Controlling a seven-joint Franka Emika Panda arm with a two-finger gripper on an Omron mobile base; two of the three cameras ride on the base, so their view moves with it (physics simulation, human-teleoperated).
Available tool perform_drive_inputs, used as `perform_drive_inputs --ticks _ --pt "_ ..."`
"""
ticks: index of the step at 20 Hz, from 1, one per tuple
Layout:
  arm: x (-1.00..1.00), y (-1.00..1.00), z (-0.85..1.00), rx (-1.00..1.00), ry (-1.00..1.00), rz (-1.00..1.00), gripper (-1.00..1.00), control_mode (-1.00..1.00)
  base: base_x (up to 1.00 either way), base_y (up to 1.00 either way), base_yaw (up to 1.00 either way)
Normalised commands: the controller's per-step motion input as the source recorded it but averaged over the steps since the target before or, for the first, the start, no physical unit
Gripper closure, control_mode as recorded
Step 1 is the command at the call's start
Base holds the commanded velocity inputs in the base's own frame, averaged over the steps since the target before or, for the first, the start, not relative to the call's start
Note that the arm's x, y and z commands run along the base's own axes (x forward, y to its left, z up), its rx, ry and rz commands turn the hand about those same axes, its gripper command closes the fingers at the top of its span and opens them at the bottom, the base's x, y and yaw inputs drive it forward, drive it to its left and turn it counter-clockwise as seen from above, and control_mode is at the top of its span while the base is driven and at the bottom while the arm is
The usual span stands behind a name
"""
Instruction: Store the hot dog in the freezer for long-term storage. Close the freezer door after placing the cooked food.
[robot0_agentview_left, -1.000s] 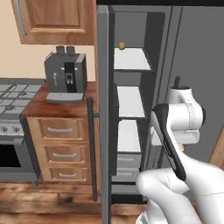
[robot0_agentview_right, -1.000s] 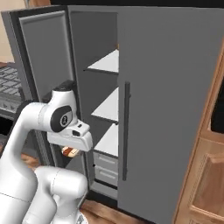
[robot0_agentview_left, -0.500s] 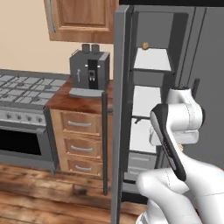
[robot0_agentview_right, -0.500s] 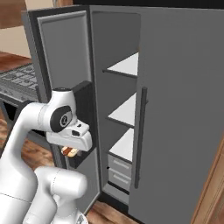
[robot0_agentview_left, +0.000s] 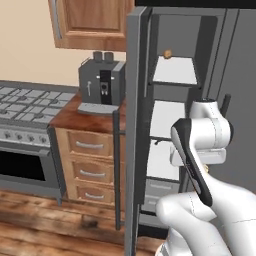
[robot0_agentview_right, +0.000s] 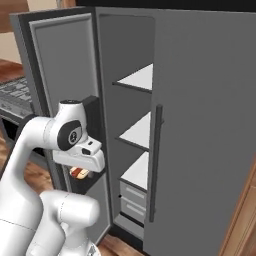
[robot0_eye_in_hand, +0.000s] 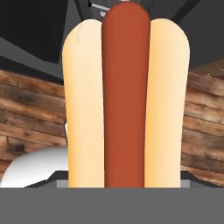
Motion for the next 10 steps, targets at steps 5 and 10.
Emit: perform_drive_inputs --ticks 5,10 --pt "0.0 0.0 0.0 0.0 0.0 0.0 1.0 1.0 0.37 -0.04 -0.1" --pt "0.0 0.0 0.0 0.0 0.0 0.0 1.0 1.0 0.33 -0.27 -0.02"
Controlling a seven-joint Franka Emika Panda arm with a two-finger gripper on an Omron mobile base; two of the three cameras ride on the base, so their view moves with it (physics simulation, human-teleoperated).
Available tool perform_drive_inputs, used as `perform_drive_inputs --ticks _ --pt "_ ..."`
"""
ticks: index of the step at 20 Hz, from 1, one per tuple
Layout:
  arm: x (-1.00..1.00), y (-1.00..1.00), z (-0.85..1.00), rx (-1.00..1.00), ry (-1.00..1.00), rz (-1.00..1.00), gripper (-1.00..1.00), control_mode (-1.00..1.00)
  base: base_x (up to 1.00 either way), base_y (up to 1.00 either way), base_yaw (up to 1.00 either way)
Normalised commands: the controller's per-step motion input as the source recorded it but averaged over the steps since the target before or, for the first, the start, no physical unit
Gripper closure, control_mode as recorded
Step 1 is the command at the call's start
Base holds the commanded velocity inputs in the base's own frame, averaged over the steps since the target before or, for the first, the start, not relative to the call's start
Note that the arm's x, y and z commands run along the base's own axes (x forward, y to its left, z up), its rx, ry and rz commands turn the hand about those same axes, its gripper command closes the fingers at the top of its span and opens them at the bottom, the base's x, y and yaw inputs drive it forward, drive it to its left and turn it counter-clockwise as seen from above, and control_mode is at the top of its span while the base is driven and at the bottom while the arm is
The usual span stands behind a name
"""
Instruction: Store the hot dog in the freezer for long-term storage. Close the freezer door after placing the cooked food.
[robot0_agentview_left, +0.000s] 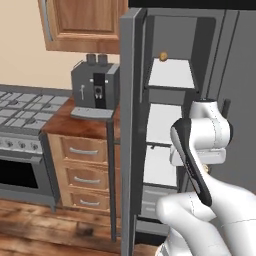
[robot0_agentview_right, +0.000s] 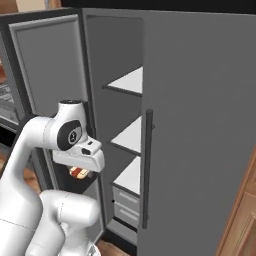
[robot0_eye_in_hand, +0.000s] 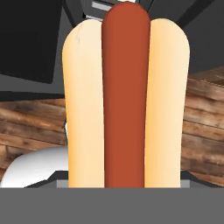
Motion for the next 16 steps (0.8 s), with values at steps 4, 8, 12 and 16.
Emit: perform_drive_inputs --ticks 4,8,12,16 --pt "0.0 0.0 0.0 0.0 0.0 0.0 1.0 1.0 0.34 -0.16 0.0" --pt "0.0 0.0 0.0 0.0 0.0 0.0 1.0 1.0 0.35 -0.01 0.0" --pt "0.0 0.0 0.0 0.0 0.0 0.0 1.0 1.0 0.39 -0.22 0.0" --pt "0.0 0.0 0.0 0.0 0.0 0.0 1.0 1.0 0.41 -0.22 0.0"
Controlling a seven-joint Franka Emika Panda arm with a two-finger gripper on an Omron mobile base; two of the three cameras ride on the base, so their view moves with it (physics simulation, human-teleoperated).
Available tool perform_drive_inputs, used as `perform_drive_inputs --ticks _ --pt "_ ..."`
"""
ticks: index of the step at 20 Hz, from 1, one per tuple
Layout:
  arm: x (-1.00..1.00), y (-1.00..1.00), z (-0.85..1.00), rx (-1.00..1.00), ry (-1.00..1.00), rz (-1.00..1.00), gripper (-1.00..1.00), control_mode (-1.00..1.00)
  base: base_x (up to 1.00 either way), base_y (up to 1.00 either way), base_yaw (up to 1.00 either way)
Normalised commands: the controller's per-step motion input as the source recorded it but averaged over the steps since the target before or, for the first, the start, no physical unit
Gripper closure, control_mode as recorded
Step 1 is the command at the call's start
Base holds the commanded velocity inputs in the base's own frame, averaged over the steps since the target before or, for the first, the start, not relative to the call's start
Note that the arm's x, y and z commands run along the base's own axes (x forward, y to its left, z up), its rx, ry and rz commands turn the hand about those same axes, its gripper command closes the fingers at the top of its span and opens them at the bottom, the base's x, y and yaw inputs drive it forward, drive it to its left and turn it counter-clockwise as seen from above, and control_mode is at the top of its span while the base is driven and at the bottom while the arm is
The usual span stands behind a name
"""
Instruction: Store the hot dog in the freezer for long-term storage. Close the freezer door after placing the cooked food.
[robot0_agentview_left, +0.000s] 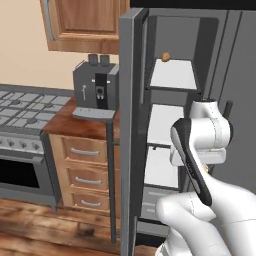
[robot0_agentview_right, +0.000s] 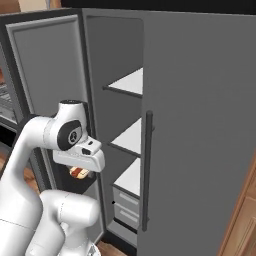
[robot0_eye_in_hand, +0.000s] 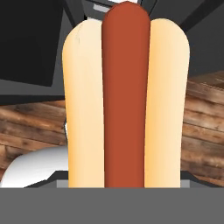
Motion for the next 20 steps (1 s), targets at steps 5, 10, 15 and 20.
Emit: perform_drive_inputs --ticks 5,10,15,20 --pt "0.0 0.0 0.0 0.0 0.0 0.0 1.0 1.0 0.42 -0.03 0.0" --pt "0.0 0.0 0.0 0.0 0.0 0.0 1.0 1.0 0.36 -0.34 0.0" --pt "0.0 0.0 0.0 0.0 0.0 0.0 1.0 1.0 0.0 -0.43 0.0" --pt "0.0 0.0 0.0 0.0 0.0 0.0 1.0 1.0 0.01 -0.08 0.0"
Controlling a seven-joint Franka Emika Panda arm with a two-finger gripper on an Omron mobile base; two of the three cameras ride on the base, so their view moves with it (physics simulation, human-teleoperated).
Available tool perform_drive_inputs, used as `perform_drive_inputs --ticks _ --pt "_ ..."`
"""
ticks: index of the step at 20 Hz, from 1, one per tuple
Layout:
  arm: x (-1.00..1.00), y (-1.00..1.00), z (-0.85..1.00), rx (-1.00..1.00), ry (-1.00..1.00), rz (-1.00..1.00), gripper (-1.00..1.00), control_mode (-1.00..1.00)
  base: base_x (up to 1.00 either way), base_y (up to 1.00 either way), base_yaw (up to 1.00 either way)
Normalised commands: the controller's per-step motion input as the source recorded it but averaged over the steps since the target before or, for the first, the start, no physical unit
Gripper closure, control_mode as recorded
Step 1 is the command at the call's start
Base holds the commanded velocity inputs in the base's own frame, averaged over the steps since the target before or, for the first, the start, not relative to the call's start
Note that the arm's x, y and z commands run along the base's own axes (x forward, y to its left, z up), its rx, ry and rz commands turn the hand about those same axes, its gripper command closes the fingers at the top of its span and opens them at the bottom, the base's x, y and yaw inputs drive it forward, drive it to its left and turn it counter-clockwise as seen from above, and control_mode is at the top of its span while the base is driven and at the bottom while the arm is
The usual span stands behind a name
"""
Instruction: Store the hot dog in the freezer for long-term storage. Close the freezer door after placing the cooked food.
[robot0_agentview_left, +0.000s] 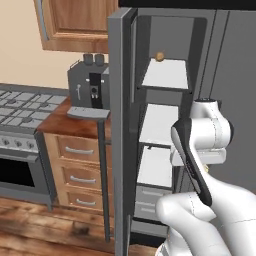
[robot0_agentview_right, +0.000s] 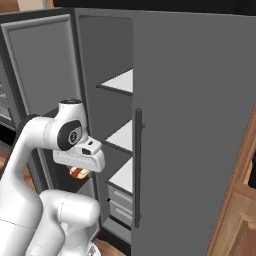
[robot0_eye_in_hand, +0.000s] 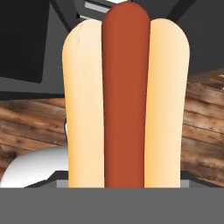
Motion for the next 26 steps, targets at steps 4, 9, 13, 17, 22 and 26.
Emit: perform_drive_inputs --ticks 4,9,13,17,22,26 --pt "0.0 0.0 0.0 0.0 0.0 0.0 1.0 1.0 0.32 0.0 0.1" --pt "0.0 0.0 0.0 0.0 0.0 0.0 1.0 1.0 0.2 -0.27 0.27" --pt "0.0 0.0 0.0 0.0 0.0 0.0 1.0 1.0 0.12 -0.33 0.3" --pt "0.0 0.0 0.0 0.0 0.0 0.0 1.0 1.0 0.26 -0.09 0.23" --pt "0.0 0.0 0.0 0.0 0.0 0.0 1.0 1.0 0.37 -0.25 0.14" --pt "0.0 0.0 0.0 0.0 0.0 0.0 1.0 1.0 0.33 -0.42 0.08"
